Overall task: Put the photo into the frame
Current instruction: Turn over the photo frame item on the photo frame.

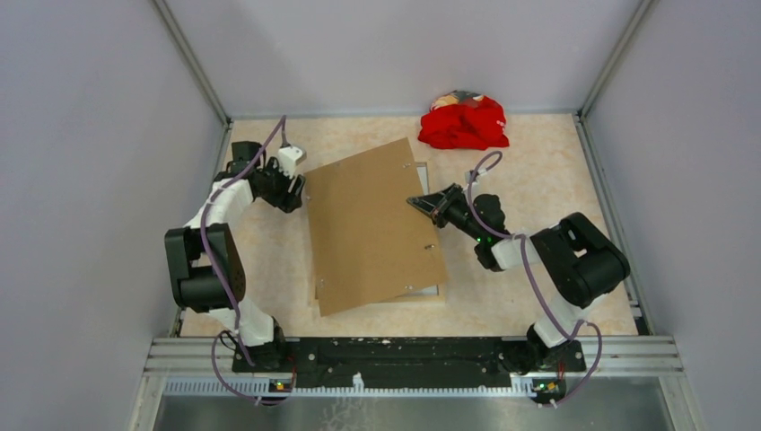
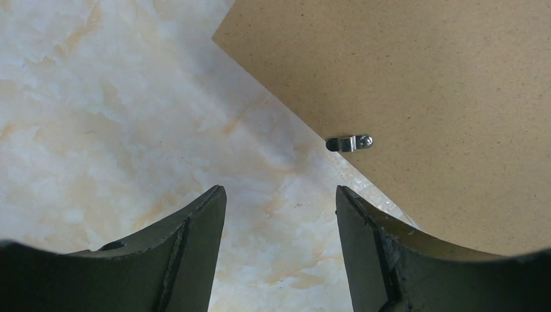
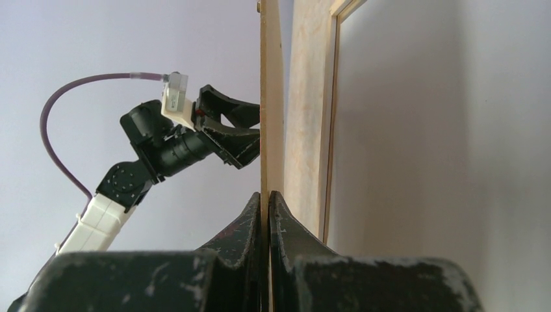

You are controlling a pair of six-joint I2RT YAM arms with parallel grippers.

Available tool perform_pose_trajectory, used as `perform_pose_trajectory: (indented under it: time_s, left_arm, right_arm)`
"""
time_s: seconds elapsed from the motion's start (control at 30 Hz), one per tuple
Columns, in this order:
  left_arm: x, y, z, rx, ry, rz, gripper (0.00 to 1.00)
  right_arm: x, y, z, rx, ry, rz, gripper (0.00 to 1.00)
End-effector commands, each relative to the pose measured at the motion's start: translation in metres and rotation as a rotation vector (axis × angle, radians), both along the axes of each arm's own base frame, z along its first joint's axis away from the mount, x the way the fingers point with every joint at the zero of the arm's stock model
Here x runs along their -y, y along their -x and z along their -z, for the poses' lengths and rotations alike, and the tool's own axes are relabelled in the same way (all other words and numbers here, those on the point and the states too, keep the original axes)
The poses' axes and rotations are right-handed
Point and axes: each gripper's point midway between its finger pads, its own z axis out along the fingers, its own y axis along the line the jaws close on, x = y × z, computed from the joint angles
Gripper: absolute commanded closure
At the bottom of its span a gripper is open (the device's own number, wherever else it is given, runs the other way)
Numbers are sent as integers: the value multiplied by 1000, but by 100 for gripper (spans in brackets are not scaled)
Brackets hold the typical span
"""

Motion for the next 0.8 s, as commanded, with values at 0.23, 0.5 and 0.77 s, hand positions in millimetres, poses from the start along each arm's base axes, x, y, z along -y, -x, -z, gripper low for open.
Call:
perform_pose_trajectory:
  time_s: [0.23,0.5,0.77]
  left_arm:
    - [2,-7,-8,49,-40,-5,31]
    - [1,-12,1,49,-70,-21,31]
    - [-2,-21,-1,81,-82,-45,30]
  right_arm:
    - [-9,0,-71,164,-135,-17,100]
    - [-14,1,-77,168,-153,-29,100]
    - [-18,3,-79,163,-161,-50,100]
